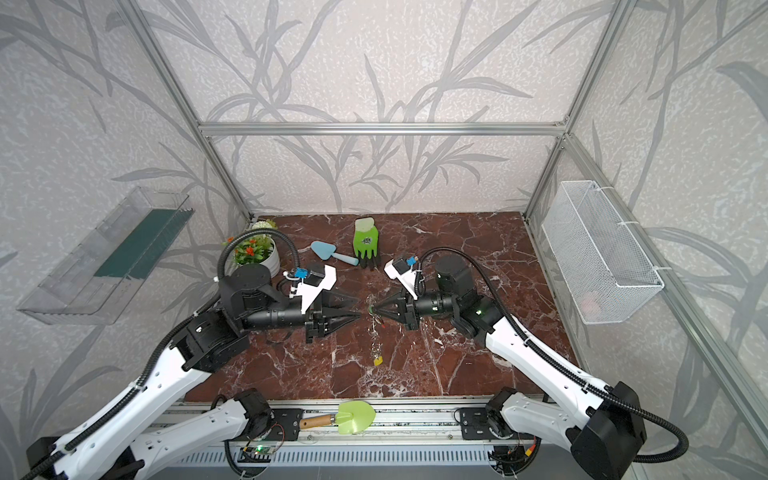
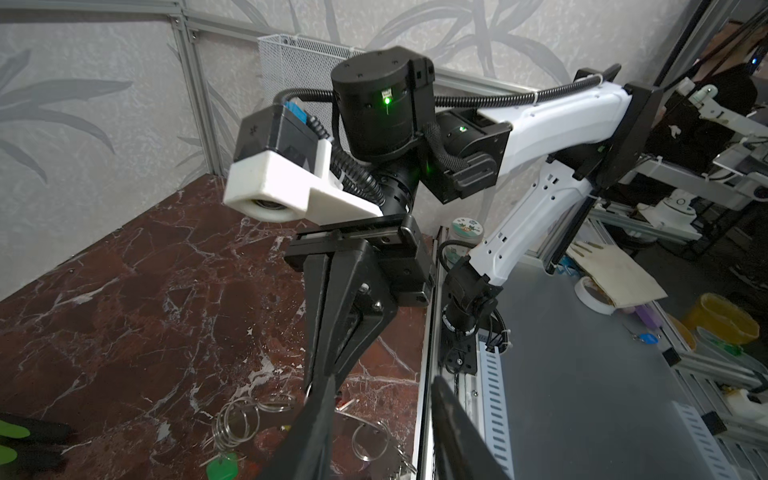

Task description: Put the keys on the keyring

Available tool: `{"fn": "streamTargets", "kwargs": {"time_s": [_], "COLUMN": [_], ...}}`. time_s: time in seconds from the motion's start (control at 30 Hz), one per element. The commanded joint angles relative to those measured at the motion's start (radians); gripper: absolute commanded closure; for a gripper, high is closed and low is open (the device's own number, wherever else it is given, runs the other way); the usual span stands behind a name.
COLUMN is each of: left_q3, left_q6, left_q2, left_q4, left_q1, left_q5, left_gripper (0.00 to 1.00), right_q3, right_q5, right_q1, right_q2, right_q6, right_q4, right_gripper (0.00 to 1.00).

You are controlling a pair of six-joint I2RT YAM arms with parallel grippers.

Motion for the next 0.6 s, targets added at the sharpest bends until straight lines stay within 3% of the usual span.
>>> {"fn": "streamTargets", "kwargs": {"time_s": [0.0, 0.57], "left_q3": [0.050, 0.108], "left_q6": [0.136, 0.184], "left_q2": [0.051, 0.166], "left_q4": [-0.166, -0.220], "left_q1": [0.005, 0.006], "left_q5": [0.051, 0.093], "left_gripper": [0.61, 0.76], "right_q3": [0.046, 0.045], "right_q5": [-0.032, -0.041], "right_q1": [0.019, 0.025], "right_q2": [-0.033, -0.048], "right_q6": [-0.049, -0.053], "right_q4": [-0.010, -0.007], "right_gripper": [1.00, 1.00]}}
